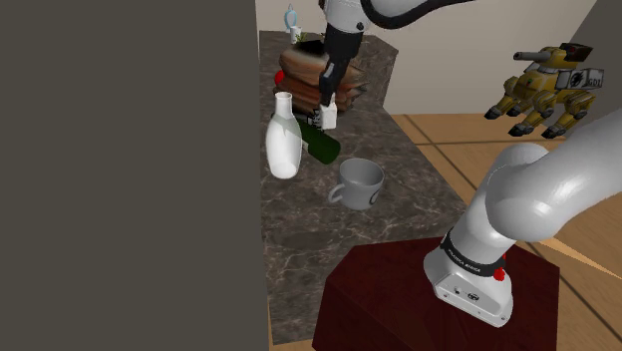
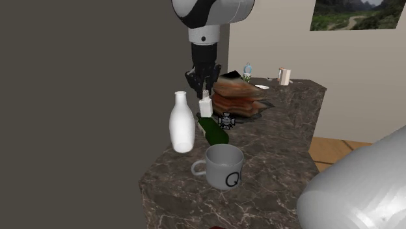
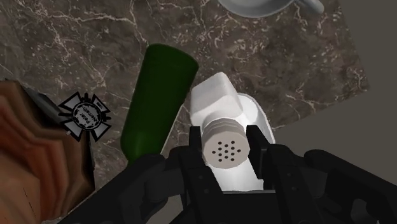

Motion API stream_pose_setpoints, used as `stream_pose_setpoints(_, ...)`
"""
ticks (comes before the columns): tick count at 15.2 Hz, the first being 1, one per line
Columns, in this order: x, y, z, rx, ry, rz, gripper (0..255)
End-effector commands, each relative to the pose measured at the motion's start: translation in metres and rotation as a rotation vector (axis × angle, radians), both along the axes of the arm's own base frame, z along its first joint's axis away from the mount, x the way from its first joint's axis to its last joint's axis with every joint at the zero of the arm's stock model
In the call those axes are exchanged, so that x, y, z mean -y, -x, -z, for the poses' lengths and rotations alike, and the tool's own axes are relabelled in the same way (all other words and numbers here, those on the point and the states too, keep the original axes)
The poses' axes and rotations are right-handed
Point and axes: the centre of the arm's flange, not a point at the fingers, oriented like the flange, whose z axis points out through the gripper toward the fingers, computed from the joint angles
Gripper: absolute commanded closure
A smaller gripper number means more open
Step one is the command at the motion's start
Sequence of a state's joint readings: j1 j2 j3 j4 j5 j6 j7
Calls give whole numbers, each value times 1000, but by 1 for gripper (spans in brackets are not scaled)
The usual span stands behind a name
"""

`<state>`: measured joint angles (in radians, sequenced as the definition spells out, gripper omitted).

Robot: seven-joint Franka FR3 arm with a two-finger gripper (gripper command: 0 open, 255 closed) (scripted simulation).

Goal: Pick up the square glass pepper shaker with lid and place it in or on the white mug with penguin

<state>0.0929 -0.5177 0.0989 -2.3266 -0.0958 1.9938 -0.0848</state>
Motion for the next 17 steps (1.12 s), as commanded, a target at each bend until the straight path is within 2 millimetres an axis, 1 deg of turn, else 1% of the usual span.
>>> stream_pose_setpoints(1, 0, 24, -5, 0, 0, 0, 255)
stream_pose_setpoints(9, -11, 125, -30, 0, 0, 0, 255)
stream_pose_setpoints(17, -11, 125, 12, 0, 0, 0, 255)
